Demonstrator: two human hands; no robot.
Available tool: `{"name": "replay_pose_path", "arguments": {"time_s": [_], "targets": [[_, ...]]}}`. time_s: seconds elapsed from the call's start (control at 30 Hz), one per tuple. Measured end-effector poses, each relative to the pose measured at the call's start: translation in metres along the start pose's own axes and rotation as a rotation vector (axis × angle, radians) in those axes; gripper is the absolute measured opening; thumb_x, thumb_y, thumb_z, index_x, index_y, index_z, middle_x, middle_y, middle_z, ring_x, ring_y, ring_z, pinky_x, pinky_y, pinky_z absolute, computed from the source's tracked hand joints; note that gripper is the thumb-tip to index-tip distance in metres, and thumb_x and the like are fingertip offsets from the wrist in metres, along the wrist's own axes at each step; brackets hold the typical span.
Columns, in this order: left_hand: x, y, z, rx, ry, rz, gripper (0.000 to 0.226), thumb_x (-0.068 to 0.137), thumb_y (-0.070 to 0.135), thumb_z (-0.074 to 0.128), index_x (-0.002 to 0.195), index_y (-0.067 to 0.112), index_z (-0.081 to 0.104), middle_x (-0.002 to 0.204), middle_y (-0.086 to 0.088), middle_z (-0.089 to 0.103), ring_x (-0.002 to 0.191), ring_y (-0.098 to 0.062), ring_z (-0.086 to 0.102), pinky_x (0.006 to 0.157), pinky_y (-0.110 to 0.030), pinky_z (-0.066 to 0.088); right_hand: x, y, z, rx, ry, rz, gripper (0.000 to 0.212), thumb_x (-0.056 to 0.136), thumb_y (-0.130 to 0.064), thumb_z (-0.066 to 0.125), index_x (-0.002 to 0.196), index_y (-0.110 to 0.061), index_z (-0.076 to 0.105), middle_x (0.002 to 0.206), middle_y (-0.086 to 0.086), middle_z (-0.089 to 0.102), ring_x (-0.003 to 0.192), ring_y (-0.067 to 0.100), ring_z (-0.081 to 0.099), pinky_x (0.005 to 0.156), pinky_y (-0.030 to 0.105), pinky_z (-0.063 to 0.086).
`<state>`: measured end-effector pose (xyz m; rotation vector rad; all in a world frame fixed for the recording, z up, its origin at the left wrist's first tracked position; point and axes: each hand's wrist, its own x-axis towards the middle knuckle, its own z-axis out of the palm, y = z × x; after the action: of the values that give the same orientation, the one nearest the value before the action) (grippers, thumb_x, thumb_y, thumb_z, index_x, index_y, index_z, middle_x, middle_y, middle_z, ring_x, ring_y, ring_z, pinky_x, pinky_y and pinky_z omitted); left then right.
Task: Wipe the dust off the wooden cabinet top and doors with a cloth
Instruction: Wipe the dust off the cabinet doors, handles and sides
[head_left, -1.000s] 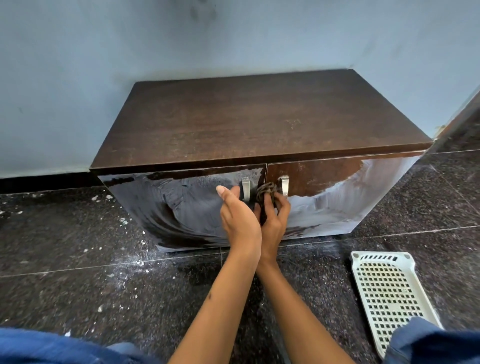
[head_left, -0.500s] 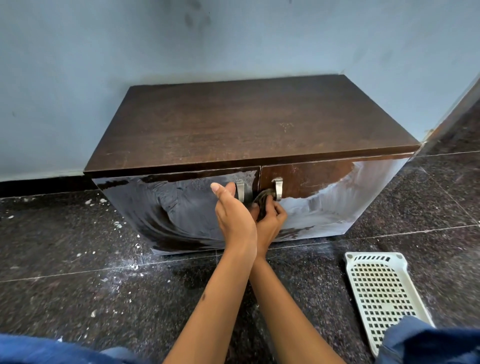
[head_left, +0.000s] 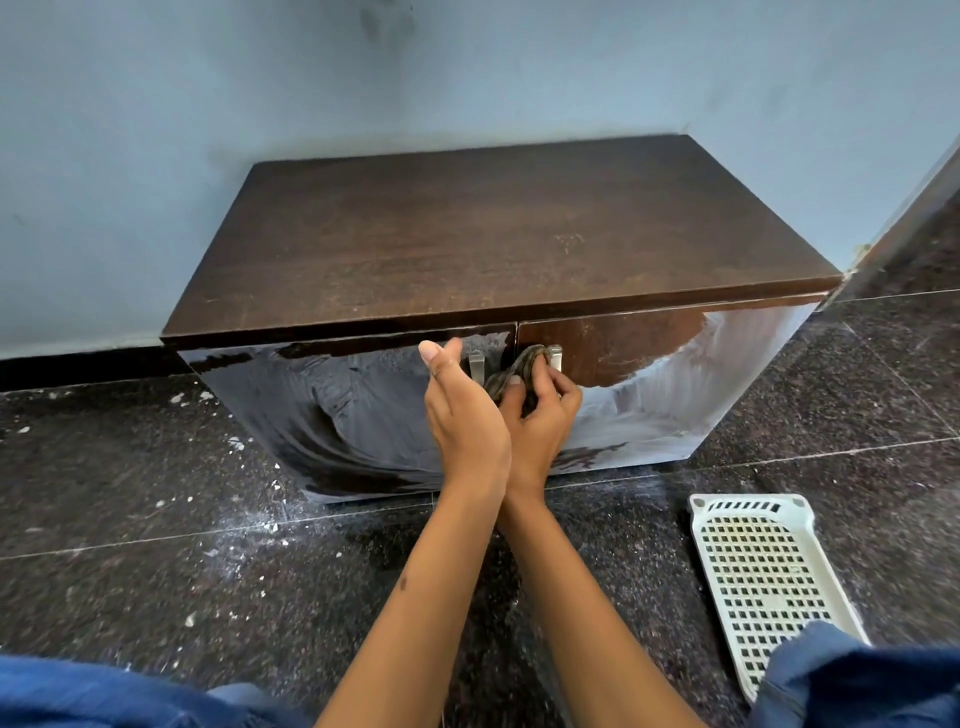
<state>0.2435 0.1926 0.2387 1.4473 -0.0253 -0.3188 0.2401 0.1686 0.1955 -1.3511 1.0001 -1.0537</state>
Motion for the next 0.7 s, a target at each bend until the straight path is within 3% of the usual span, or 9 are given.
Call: {"name": "replay_pose_path", "arguments": {"time_s": [0.07,0.2,0.3,0.37,0.47,0.57,0.7], "targets": [[0.001,0.001,-0.001,0.004,-0.001,0.008,0.061,0.099,0.048,0.011,0.139,0.014,0.043,0.144,0.0,0.043,0.134,-0.01,0.036,0.097,-0.017,0.024,0.002,-0.01,-0.001,0.041,0.007,0.016,0.037,0.095,-0.007,0.051,0.131,-0.004,0.052,0.119,0.006,0.041,0.104,0.013,0.049,0.097,0.03,0.044],[0.003,0.0,-0.001,0.01,0.022,0.004,0.061,0.099,0.048,0.011,0.137,0.015,0.045,0.145,0.001,0.043,0.134,-0.009,0.035,0.098,-0.017,0.022,0.027,-0.028,-0.006,0.233,0.191,0.086,0.037,0.094,-0.007,0.051,0.132,-0.003,0.051,0.122,0.003,0.047,0.098,0.004,0.052,0.088,0.008,0.044],[0.001,0.001,0.0,0.005,0.01,-0.013,0.061,0.099,0.048,0.01,0.138,0.016,0.045,0.146,0.002,0.042,0.135,-0.009,0.033,0.098,-0.018,0.021,0.039,-0.032,-0.005,0.342,0.229,0.25,0.04,0.096,-0.008,0.049,0.136,-0.003,0.046,0.136,0.004,0.047,0.109,0.009,0.052,0.098,0.023,0.045],[0.002,0.003,0.0,-0.001,0.017,-0.022,0.061,0.1,0.048,0.011,0.137,0.015,0.045,0.145,0.001,0.042,0.135,-0.01,0.034,0.099,-0.019,0.021,0.032,-0.032,-0.002,0.284,0.182,0.28,0.041,0.096,-0.009,0.049,0.136,-0.004,0.047,0.135,0.003,0.048,0.112,0.015,0.054,0.1,0.032,0.046],[0.002,0.005,0.002,-0.012,0.025,-0.034,0.061,0.1,0.048,0.012,0.137,0.015,0.046,0.144,0.001,0.044,0.134,-0.01,0.035,0.099,-0.019,0.023,0.019,-0.025,0.001,0.173,0.095,0.239,0.041,0.095,-0.009,0.049,0.136,-0.005,0.048,0.133,0.004,0.049,0.103,0.013,0.054,0.094,0.028,0.047],[-0.002,0.006,0.002,-0.001,0.02,-0.032,0.061,0.099,0.049,0.012,0.137,0.015,0.046,0.143,0.001,0.044,0.134,-0.01,0.036,0.097,-0.018,0.023,0.012,-0.015,-0.001,0.141,0.003,0.219,0.037,0.093,-0.004,0.047,0.129,0.002,0.053,0.128,0.018,0.052,0.09,0.016,0.047,0.078,0.031,0.045],[-0.004,0.009,0.001,-0.001,0.002,-0.015,0.061,0.099,0.049,0.011,0.138,0.015,0.043,0.145,0.002,0.043,0.135,-0.011,0.034,0.099,-0.02,0.022,0.01,-0.011,-0.011,0.215,-0.085,0.414,0.039,0.093,-0.001,0.047,0.132,-0.003,0.052,0.121,0.018,0.06,0.088,0.018,0.053,0.075,0.03,0.045]]}}
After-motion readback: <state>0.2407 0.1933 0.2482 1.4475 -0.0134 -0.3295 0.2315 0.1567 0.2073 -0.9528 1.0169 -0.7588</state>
